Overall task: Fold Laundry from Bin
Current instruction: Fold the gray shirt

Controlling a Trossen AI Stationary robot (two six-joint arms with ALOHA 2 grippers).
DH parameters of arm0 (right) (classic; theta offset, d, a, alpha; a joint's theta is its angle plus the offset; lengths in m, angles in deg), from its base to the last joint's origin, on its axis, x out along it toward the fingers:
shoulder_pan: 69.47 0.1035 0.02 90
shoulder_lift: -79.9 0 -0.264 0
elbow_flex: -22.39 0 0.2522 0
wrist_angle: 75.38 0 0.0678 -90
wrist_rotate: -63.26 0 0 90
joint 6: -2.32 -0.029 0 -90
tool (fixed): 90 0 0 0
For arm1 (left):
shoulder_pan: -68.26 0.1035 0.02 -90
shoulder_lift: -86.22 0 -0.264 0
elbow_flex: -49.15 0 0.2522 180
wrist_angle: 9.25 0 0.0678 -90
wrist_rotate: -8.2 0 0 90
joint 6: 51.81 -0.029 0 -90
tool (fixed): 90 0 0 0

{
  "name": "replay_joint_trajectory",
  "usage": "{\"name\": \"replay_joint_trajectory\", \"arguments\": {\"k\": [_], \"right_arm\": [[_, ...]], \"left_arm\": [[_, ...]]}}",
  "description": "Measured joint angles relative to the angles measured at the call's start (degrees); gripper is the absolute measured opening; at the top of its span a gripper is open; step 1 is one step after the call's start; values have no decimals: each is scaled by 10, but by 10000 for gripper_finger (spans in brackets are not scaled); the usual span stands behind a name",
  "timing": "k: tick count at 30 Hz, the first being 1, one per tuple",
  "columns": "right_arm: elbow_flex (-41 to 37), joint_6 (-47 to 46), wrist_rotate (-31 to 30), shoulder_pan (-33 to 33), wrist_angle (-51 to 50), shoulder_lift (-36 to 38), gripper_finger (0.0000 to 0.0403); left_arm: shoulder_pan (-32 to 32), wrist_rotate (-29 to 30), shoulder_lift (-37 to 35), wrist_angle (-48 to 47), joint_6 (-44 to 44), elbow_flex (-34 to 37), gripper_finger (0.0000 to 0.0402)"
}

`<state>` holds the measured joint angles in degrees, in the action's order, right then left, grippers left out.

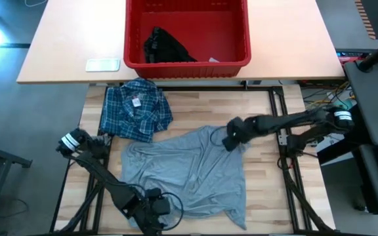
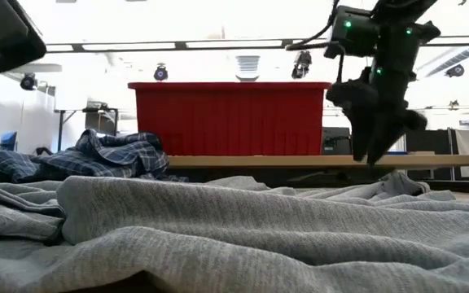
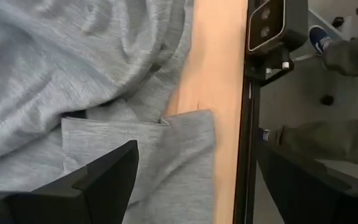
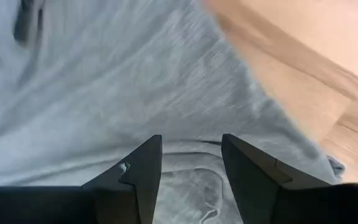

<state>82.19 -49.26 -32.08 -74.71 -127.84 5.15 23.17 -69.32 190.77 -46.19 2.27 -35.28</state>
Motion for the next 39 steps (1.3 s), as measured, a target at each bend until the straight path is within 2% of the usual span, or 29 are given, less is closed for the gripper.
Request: {"name": "replay_joint_trajectory", "arguments": {"k": [4,7,11,13,17,20,24,26,29,33,39], "right_arm": [[-13,-44,31,-50,-39,47,149],[-47,-40,49,-96,-41,46,127],[-99,-39,89,-132,40,11,63],[-112,-30,85,-142,54,-15,25],[-107,31,19,-193,82,-67,13],[-87,111,-37,-248,121,-102,10],[-22,256,-108,-311,146,-138,9],[10,307,-115,-322,120,-142,9],[55,336,-117,-298,93,-109,10],[68,307,-111,-221,15,-51,29],[44,157,-55,-62,-87,5,118]], "left_arm": [[8,11,-5,-9,-12,1,311],[31,15,-3,-7,-40,2,311],[65,16,0,0,-62,2,311],[74,18,-2,0,-71,2,311],[83,20,-10,1,-87,2,311],[90,16,-10,0,-98,2,311],[107,16,-10,-4,-106,2,311],[117,15,-14,-14,-110,2,311],[135,13,-29,-51,-122,2,311],[177,14,-47,-85,-160,5,311],[251,16,-43,-50,-230,6,311]]}}
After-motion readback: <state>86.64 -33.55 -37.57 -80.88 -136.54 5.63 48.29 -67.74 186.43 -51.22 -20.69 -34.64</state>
